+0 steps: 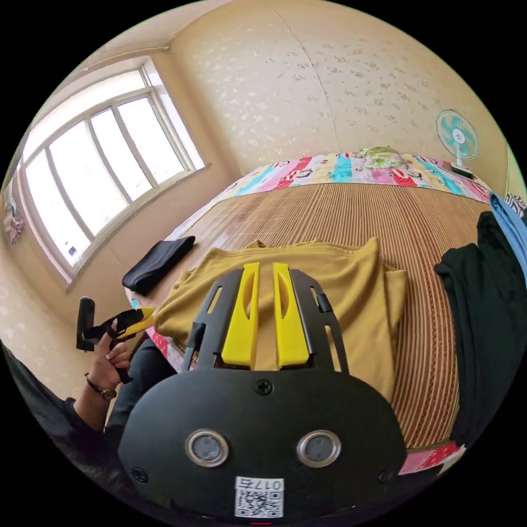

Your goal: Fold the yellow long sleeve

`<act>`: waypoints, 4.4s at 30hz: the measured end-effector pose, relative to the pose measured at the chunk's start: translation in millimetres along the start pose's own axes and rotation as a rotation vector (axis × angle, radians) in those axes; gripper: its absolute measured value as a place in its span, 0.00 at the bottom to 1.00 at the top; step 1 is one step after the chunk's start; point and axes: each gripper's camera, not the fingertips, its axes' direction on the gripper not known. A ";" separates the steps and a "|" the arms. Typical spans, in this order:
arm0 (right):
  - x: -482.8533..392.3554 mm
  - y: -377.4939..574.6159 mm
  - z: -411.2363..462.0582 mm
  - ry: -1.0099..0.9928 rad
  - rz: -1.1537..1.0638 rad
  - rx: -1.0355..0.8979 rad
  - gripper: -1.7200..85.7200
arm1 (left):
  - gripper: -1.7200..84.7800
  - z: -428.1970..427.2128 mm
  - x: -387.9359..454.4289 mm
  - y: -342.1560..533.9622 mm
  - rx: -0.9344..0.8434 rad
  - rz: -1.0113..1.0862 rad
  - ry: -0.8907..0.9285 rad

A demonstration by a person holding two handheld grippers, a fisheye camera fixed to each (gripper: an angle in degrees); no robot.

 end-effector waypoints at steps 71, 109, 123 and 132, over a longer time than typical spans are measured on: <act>198.0 102.8 -103.0 -0.165 0.255 0.185 0.14 | 0.10 304.0 128.3 141.3 -0.500 0.349 0.119; 77.2 107.0 -29.2 0.124 0.082 0.193 0.02 | 0.08 518.7 318.0 230.8 -0.183 0.933 -0.584; 81.1 90.2 27.3 0.181 0.173 0.074 0.03 | 0.08 515.5 313.9 227.4 -0.151 0.919 -0.575; 87.0 81.3 36.2 0.186 0.173 0.070 0.03 | 0.08 499.6 311.7 203.5 -0.144 0.903 -0.559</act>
